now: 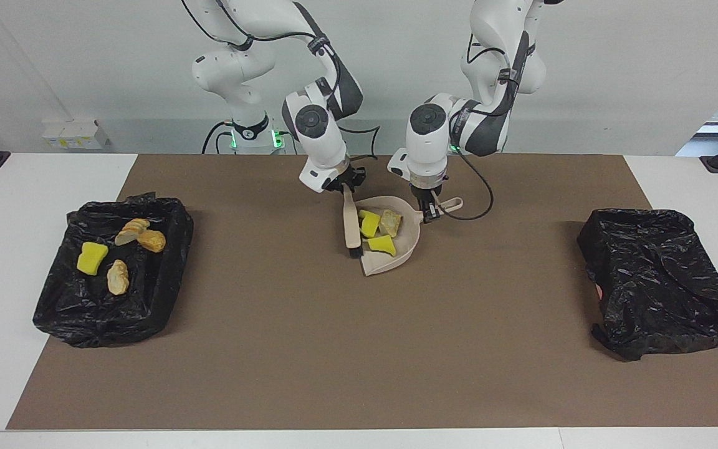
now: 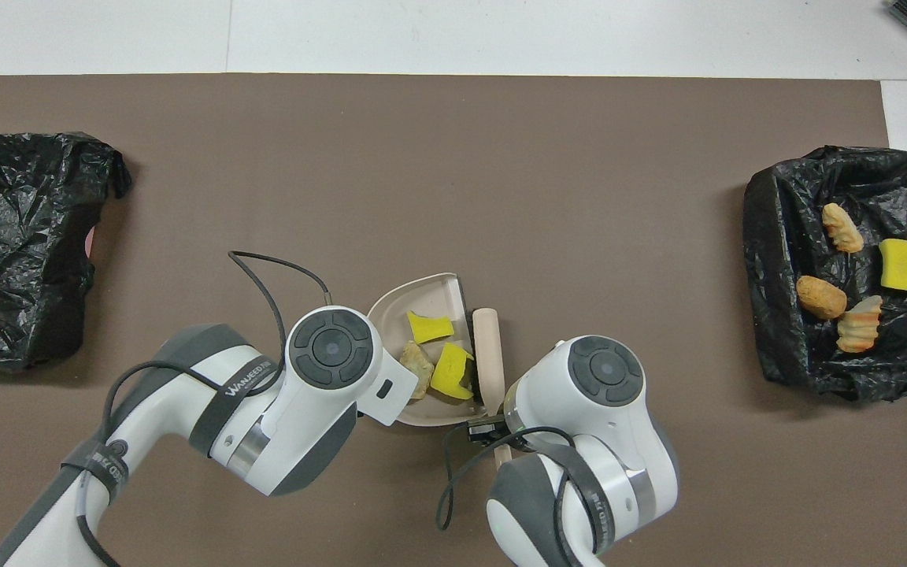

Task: Sweep and dump trash in bin
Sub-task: 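Carry the loaded dustpan with the left gripper to the nearer black bag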

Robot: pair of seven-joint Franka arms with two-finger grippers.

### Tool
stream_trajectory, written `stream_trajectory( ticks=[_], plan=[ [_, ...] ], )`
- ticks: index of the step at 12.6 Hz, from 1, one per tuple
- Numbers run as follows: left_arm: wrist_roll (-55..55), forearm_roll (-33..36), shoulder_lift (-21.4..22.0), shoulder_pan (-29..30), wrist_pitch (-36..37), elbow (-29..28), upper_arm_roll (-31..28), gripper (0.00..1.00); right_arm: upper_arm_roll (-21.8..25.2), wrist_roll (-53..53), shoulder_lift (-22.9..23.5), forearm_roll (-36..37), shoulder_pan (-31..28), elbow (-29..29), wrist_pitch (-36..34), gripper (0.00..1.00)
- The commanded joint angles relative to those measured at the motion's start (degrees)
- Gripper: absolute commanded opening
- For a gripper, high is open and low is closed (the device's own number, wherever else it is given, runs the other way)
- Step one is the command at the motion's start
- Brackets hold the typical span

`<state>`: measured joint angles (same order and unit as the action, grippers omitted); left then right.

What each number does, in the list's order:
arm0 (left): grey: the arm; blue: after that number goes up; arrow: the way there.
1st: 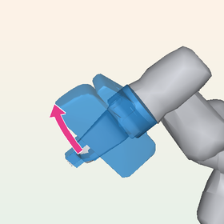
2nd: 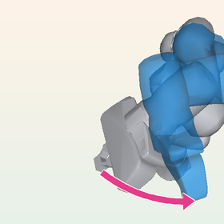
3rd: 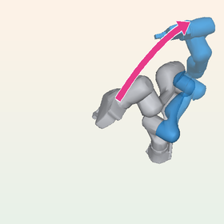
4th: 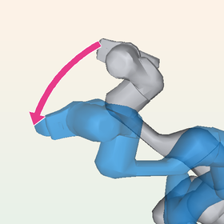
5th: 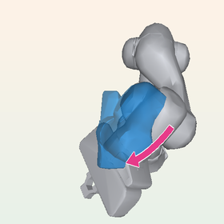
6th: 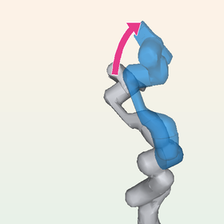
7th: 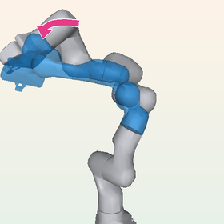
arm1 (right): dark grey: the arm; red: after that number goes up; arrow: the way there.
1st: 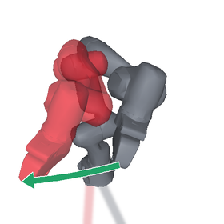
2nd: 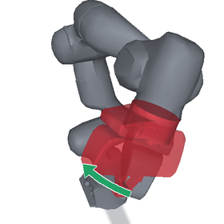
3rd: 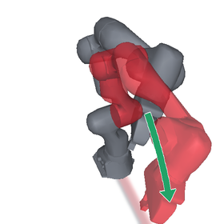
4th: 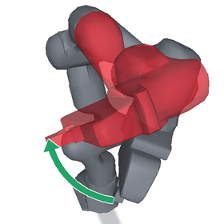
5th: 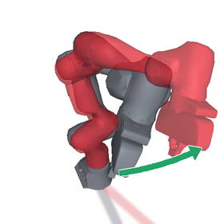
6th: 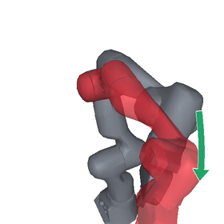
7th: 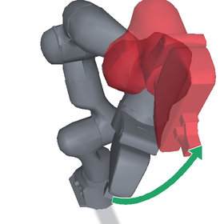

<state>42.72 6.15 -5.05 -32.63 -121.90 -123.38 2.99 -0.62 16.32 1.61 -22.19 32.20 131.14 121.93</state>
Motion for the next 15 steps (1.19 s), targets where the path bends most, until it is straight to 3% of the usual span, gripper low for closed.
stream_trajectory(
  ticks=[1, 7, 11, 15],
  plan=[
    [3.59, 0.79, 0.75, 1.69, -0.97, -1.25, -0.09, 0.0, -0.17, -1.73, -3.09, 3.7, -3.97, 0.08, -4.75, 0.0],
    [10.36, 0.79, 2.84, 8.35, 0.0, 0.69, -0.18, 0.0, -0.69, 2.83, -5.04, 8.83, -2.67, 0.34, -5.3, 0.0],
    [20.98, 0.79, 7.15, 16.87, 0.35, 1.73, -0.27, 0.0, -0.87, 16.61, -3.2, 12.17, 7.5, 0.61, -0.29, 0.0],
    [30.66, 0.79, 7.95, 26.97, 7.36, 7.87, -0.27, 0.0, -0.87, 25.33, -0.65, 12.17, 15.34, 0.34, 2.88, 0.0]
  ],
)
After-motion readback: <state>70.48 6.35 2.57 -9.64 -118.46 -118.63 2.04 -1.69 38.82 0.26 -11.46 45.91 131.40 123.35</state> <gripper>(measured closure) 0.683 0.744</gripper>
